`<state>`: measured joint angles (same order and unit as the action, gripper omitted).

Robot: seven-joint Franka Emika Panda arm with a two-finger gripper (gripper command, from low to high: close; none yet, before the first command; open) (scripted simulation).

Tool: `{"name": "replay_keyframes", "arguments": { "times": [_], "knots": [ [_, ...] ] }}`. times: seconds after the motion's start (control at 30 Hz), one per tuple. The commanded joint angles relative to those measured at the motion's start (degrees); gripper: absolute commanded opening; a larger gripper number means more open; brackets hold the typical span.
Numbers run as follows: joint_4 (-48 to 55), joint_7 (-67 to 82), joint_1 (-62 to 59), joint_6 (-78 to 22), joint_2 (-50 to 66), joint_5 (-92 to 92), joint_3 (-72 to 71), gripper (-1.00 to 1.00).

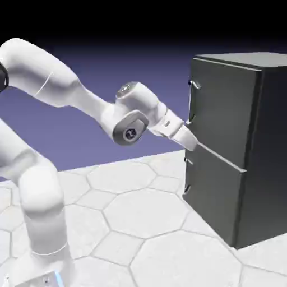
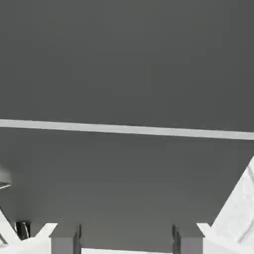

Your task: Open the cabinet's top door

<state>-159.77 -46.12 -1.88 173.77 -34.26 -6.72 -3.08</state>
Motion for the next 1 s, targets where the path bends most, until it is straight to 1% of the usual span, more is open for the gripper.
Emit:
{"name": "replay_keyframes", "arguments": {
  "times": [0.0,0.97],
  "knots": [
    [0.5,-1.4,-1.0,-0.1,-0.6,-2.5,-1.1,0.00],
    [13.7,-40.7,-28.6,-2.6,-17.8,-74.8,-34.3,0.00]
  ]
}}
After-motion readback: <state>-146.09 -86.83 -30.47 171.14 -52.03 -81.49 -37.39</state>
